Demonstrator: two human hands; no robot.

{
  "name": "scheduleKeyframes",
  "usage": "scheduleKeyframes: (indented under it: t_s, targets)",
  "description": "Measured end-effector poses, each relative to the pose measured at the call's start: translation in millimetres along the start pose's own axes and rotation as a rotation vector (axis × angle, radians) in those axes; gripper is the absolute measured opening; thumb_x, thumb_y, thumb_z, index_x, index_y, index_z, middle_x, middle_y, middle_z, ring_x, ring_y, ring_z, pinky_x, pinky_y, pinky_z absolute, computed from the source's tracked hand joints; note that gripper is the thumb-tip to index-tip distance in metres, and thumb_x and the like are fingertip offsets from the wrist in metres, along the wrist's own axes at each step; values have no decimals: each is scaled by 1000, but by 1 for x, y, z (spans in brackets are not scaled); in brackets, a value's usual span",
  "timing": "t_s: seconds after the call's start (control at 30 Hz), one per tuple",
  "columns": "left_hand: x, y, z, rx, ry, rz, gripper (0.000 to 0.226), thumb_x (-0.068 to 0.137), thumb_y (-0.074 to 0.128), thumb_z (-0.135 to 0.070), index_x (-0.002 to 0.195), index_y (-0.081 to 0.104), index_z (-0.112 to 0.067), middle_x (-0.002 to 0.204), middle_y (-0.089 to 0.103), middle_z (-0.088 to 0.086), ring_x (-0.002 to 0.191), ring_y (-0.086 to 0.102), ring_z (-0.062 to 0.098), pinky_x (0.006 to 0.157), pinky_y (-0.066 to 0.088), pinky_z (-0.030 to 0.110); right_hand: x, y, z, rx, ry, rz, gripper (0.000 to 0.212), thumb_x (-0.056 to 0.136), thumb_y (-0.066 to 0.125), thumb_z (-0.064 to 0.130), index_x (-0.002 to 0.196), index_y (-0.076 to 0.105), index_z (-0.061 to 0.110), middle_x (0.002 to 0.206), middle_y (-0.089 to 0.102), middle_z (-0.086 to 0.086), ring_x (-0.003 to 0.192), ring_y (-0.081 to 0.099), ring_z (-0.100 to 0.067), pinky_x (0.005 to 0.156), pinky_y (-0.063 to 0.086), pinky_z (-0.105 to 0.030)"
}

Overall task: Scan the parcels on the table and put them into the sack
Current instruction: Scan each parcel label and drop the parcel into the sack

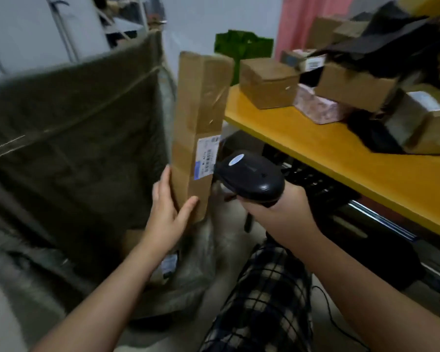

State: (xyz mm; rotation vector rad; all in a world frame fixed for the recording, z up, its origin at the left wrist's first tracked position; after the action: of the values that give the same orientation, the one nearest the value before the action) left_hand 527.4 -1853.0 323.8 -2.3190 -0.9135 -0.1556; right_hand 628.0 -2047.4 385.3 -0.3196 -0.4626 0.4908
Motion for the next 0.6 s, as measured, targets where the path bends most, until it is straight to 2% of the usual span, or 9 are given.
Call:
scheduleKeyframes:
  t_s: [0.07,0.13,0.2,0.33,0.4,0.47,0.53,0.6]
  targets:
    - [-18,-21,37,51,-147,-72,79,87,66,-29,150,17,-26,137,29,-6,119,30,-3,103,29,25,6,32,-6,-19,4,88,16,66,74,47,71,58,46,68,64,31,69,62,8,58,45,-12]
    - [-32,-38,71,119,-274,-106,76,86,68,-30,146,22,-28,139,31,-4,121,35,5,101,33,29,10,61,-15,-18,11,168,22,71,79,35,71,58,40,68,65,25,69,62,8,56,43,-8]
    - [-43,-51,100,183,-369,-120,75,84,70,-29,143,25,-27,138,33,-1,123,41,13,100,35,31,15,86,-23,-40,19,237,23,74,80,33,71,58,37,63,64,22,70,63,5,55,42,-9]
    - [-53,-59,147,345,-527,-32,75,82,73,-26,141,28,-17,136,35,7,123,45,26,100,43,41,25,124,-37,-138,53,370,25,71,68,56,68,53,35,59,59,14,61,59,-1,52,39,-16]
    - [-52,-53,162,460,-608,63,72,81,73,-26,138,31,-12,132,38,11,121,46,30,97,46,46,29,135,-48,-159,73,418,24,73,68,54,72,54,35,63,60,11,65,58,-2,58,42,-20]
    - [-40,-46,171,572,-634,159,67,81,72,-25,135,34,-10,129,41,13,119,46,32,94,46,48,33,142,-62,-190,110,441,21,77,70,49,79,59,31,74,65,4,75,61,-9,69,46,-24]
    - [-20,-38,177,671,-594,222,65,82,70,-27,135,36,-11,129,42,12,118,45,31,96,45,49,37,146,-73,-228,155,428,23,77,71,48,78,59,29,76,64,2,76,63,-13,61,45,-24]
    - [2,-30,183,723,-554,272,66,84,68,-29,139,35,-12,132,41,12,121,44,31,100,41,49,40,149,-81,-234,183,401,23,77,72,46,72,57,30,70,62,6,70,61,-9,52,41,-24]
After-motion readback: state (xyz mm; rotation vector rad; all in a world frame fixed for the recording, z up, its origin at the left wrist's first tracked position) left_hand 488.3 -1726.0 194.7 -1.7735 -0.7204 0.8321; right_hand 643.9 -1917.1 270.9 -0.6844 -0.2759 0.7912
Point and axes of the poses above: each hand's wrist, its own x-axis towards the middle knuckle, its own y-axis out of the palm, z = x × y, the point moved 1 cm from there along x, towards the middle knuckle
